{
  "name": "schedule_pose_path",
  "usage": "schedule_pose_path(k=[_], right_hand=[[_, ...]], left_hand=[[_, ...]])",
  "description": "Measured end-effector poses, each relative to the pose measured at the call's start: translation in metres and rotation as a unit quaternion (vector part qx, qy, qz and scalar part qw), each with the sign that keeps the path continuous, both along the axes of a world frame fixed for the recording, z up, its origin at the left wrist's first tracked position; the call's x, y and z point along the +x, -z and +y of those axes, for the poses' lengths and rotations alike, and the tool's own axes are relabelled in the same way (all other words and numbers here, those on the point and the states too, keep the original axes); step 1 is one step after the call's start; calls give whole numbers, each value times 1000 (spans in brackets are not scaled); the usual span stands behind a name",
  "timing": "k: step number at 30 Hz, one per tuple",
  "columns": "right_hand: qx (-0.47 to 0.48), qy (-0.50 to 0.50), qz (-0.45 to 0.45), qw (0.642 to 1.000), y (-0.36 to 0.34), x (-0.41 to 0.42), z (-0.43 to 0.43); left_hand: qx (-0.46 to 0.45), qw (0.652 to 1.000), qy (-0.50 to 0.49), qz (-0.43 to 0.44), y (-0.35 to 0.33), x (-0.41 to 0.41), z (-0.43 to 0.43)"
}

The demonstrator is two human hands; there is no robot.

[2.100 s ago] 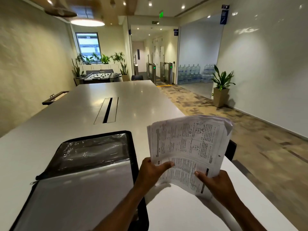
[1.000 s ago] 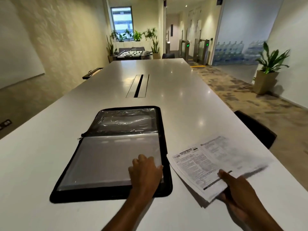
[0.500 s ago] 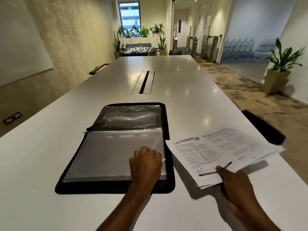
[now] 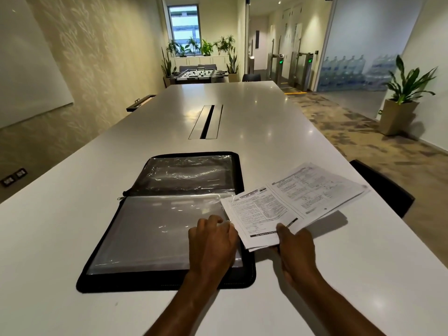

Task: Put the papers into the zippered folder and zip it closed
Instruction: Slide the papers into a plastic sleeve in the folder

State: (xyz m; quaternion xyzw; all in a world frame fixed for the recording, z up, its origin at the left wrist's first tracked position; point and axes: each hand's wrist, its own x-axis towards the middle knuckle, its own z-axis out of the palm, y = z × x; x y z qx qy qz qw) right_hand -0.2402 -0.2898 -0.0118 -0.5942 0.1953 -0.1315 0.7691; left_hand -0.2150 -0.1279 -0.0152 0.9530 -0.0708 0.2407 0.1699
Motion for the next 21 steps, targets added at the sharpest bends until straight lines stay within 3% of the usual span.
schedule_pose_path(k=[11,16,21], right_hand=[[-2,40,11,999,9,26,16],[83,-35,2,996,10,24,11],[103,-65,-12,992,13,22,9]], left_hand=[[29,997,51,43,-12,2,4],[59,995,69,37,-21,-2,1],[77,992,86,46,-21,-6,1]])
